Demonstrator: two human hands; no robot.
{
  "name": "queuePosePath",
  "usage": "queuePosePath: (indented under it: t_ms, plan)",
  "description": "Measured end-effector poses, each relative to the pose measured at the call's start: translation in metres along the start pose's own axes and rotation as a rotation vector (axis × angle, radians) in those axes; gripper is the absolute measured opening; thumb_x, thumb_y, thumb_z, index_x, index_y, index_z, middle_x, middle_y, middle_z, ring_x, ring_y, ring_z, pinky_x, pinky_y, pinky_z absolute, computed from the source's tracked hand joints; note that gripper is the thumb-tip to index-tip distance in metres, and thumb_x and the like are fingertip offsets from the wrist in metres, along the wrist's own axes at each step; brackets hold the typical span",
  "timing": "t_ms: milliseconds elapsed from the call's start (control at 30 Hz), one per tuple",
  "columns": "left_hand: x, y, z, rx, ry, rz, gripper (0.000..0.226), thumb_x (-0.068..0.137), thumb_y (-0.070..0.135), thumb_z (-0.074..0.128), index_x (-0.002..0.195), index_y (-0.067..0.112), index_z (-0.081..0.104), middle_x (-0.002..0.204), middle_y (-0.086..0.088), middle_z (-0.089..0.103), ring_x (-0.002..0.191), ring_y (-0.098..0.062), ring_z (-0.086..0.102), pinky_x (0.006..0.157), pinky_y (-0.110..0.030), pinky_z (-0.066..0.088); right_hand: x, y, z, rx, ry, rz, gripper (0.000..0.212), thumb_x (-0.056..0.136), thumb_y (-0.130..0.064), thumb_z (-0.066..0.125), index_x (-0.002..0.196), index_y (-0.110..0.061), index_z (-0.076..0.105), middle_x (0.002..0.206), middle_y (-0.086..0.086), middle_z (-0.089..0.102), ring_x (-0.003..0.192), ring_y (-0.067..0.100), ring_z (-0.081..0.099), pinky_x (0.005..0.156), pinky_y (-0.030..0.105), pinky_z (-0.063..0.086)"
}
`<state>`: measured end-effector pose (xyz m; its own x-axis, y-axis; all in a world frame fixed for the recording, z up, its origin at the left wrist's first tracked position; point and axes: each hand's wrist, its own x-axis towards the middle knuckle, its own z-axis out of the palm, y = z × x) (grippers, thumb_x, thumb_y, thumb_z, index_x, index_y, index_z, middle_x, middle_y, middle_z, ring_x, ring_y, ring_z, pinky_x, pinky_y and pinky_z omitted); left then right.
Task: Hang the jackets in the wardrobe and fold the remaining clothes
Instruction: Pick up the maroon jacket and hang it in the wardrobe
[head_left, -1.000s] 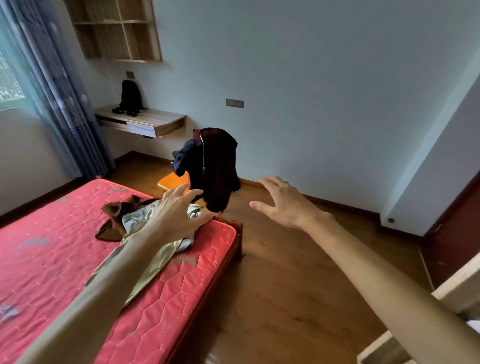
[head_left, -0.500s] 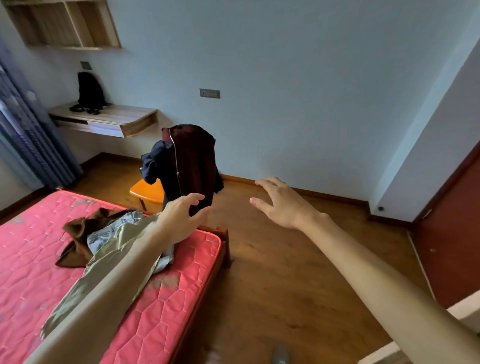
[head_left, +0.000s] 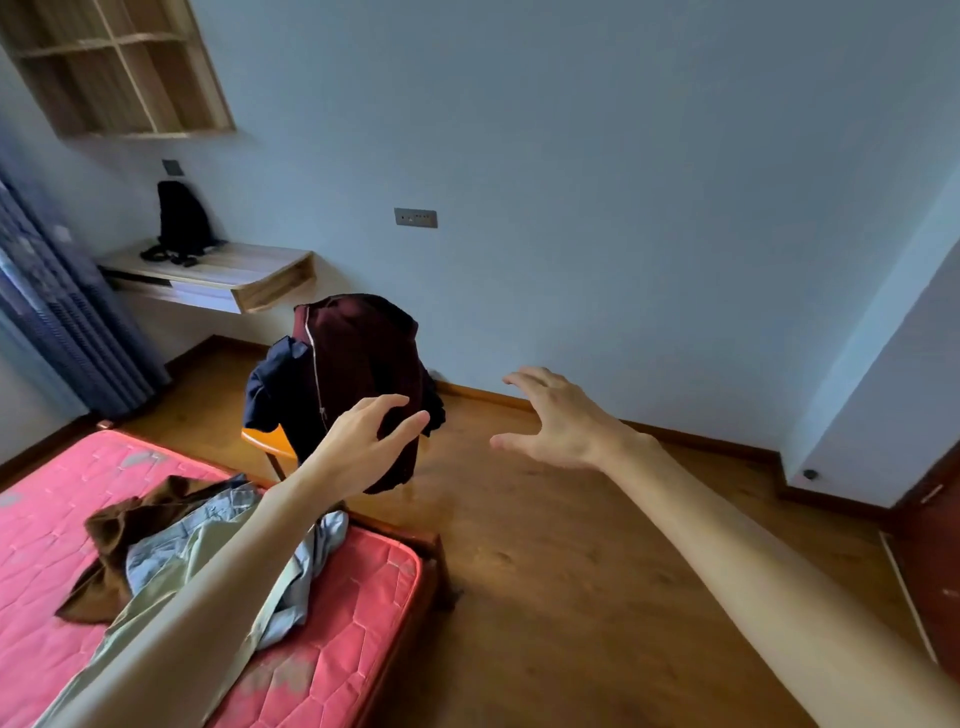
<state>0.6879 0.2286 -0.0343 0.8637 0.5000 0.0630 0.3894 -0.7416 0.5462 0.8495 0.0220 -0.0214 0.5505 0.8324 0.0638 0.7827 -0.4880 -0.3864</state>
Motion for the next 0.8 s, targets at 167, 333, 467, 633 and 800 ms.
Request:
queuePosePath:
  t_ms: [167, 333, 467, 633, 800]
  plan:
    - [0.054, 0.010, 0.016, 0.028, -0.005, 0.002, 0.065, 0.094, 0.061, 0.048, 0.146, 0.022, 0.046, 0.151, -0.004, 0.047, 0.139, -0.022, 0.042, 0.113, -0.039, 0.036, 0.047, 0.039, -0.006, 0.032, -0.013, -0.019, 0.078, 0.088, -0.047, 0.063, 0.154, -0.023, 0.028, 0.159, -0.002, 0.028, 0.145, 0.022, 0.031, 0.116, 0.037, 0.033]
    - [0.110, 0.006, 0.031, 0.012, -0.031, -0.023, 0.067, 0.095, 0.060, 0.047, 0.150, 0.022, 0.040, 0.154, -0.006, 0.042, 0.139, -0.024, 0.042, 0.113, -0.039, 0.036, 0.094, 0.067, -0.001, 0.025, -0.040, -0.008, 0.074, 0.091, -0.045, 0.059, 0.154, -0.022, 0.028, 0.160, -0.001, 0.027, 0.145, 0.024, 0.031, 0.115, 0.038, 0.034]
    - [0.163, -0.008, 0.039, 0.000, -0.054, -0.022, 0.073, 0.092, 0.066, 0.045, 0.151, 0.024, 0.038, 0.154, -0.006, 0.041, 0.137, -0.024, 0.045, 0.111, -0.041, 0.040, 0.138, 0.089, 0.006, 0.015, -0.049, 0.022, 0.073, 0.093, -0.051, 0.057, 0.153, -0.023, 0.029, 0.159, -0.002, 0.028, 0.144, 0.023, 0.033, 0.115, 0.039, 0.035]
    - [0.234, -0.031, 0.041, -0.042, -0.050, -0.002, 0.080, 0.087, 0.072, 0.046, 0.151, 0.025, 0.037, 0.154, -0.005, 0.042, 0.136, -0.024, 0.046, 0.111, -0.044, 0.041, 0.204, 0.109, 0.006, -0.046, -0.013, 0.044, 0.070, 0.094, -0.053, 0.056, 0.152, -0.022, 0.033, 0.156, -0.002, 0.034, 0.142, 0.020, 0.033, 0.115, 0.037, 0.033]
    - [0.314, -0.054, 0.021, -0.052, -0.043, 0.030, 0.086, 0.084, 0.079, 0.043, 0.151, 0.025, 0.038, 0.155, -0.004, 0.040, 0.142, -0.025, 0.038, 0.116, -0.046, 0.035, 0.290, 0.119, -0.001, -0.173, 0.005, 0.023, 0.070, 0.093, -0.055, 0.054, 0.151, -0.022, 0.035, 0.157, -0.001, 0.034, 0.147, 0.020, 0.025, 0.121, 0.039, 0.013]
